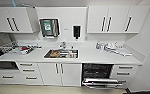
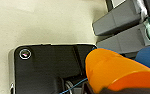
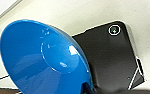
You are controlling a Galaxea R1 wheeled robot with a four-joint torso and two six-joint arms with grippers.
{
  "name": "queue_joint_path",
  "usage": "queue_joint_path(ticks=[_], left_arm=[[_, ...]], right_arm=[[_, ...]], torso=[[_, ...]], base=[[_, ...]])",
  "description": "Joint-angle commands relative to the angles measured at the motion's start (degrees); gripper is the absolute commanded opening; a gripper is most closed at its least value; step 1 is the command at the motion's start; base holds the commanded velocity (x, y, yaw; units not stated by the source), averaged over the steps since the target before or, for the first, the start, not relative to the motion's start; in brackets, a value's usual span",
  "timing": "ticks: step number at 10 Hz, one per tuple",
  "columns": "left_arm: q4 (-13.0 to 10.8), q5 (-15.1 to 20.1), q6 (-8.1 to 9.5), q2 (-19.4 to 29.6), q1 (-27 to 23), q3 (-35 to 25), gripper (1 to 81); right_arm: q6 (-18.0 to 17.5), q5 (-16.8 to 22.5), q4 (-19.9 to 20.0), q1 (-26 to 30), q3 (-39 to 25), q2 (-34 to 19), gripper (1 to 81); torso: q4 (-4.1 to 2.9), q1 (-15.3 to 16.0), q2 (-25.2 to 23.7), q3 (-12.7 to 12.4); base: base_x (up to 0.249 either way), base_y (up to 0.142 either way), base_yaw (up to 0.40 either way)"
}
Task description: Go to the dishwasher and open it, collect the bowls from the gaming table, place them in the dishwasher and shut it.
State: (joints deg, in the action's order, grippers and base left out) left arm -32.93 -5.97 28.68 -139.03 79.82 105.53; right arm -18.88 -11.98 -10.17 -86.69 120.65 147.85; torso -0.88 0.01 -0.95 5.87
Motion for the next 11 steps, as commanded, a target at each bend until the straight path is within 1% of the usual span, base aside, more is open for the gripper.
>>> queue_joint_path(ticks=[1,11], left_arm=[[-0.30,1.40,-0.12,1.91,-2.96,-1.47,1.0],[-0.38,1.49,-0.04,1.82,-2.96,-1.29,1.0]], right_arm=[[0.25,2.14,-1.00,2.09,-1.22,-1.48,1.0],[0.51,2.14,-1.00,2.08,-1.57,-1.39,1.0]], torso=[[0.00,0.00,0.00,0.00],[0.00,-0.01,0.00,0.00]], base=[[0.114,0.000,0.000],[0.120,0.000,0.000]])
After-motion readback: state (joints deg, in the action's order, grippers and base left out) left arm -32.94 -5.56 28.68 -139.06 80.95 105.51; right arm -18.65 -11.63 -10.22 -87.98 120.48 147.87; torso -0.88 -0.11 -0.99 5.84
